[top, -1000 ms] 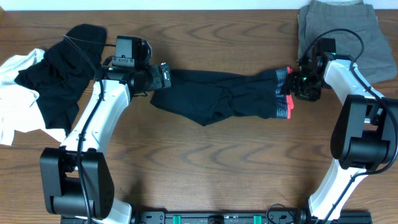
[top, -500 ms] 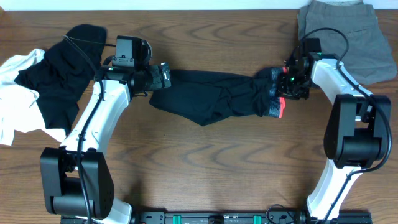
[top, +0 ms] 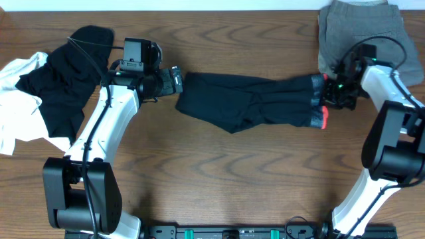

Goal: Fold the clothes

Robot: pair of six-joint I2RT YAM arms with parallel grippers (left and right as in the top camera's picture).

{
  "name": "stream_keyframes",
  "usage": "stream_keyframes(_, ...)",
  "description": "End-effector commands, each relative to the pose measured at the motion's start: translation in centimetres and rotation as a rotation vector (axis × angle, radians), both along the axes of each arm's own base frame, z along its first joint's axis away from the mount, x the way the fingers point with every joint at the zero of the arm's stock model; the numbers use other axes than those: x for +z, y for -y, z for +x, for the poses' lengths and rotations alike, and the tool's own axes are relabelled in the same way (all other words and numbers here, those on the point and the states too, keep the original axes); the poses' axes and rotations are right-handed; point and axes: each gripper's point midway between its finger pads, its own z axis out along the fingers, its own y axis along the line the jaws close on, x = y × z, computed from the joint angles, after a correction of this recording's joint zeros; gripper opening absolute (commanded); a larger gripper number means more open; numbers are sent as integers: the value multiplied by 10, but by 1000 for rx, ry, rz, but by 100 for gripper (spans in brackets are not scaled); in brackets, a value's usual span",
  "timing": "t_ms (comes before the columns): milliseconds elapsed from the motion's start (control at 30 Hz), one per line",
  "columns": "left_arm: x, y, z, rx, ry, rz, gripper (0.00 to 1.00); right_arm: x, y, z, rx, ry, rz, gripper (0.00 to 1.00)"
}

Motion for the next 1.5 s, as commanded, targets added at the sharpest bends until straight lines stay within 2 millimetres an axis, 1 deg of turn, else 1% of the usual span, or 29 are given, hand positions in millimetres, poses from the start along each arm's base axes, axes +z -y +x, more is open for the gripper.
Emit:
stream_keyframes(0,2,-5,4,11,19,20,98,34,8,10,41,93,-52,4)
stream_keyframes(67,4,-12,8,31,34,41,98,47,0,10,66,120,-36,4)
stream_keyframes(167,8,-27,10,70,48,69,98,72,-17,11,102,175,-5,4)
stream_keyframes(267,10,-43,12,108,52,70,98,103,-41,13,155,252,9,3)
stream_keyframes(333,10,-53,12,133,49,70,98,119,-57,14,185,294,7,3)
stream_keyframes(367,10,-59,12,147,46,71,98,129,-69,14,209,322,9,3)
stream_keyframes(400,9,-65,12,158,44,72,98,134,-78,14,223,337,11,3)
stream_keyframes(500,9,-82,10,199,36,74,98,150,-119,15,291,394,30,2)
stream_keyframes(567,8,-94,10,227,34,74,98,156,-146,15,330,422,49,1)
stream_keyframes(600,8,-100,10,241,34,75,98,159,-164,16,351,441,62,1)
stream_keyframes(733,7,-126,6,302,22,76,98,172,-217,19,416,524,106,1)
stream_keyframes(833,4,-139,2,335,6,76,98,184,-251,21,449,594,134,1)
stream_keyframes(900,3,-146,-1,352,-5,76,98,190,-270,20,467,632,147,1)
stream_keyframes(1033,1,-153,-6,370,-20,75,98,199,-303,15,507,685,173,1)
stream_keyframes(1167,1,-153,-6,370,-25,75,98,197,-328,9,538,700,188,1)
stream_keyframes(1233,1,-153,-6,370,-25,75,98,192,-341,6,556,699,201,1)
stream_keyframes(1367,1,-153,-7,369,-25,75,98,172,-372,2,584,685,233,1)
stream_keyframes(1467,0,-153,-7,370,-29,75,98,161,-389,-2,603,678,249,1)
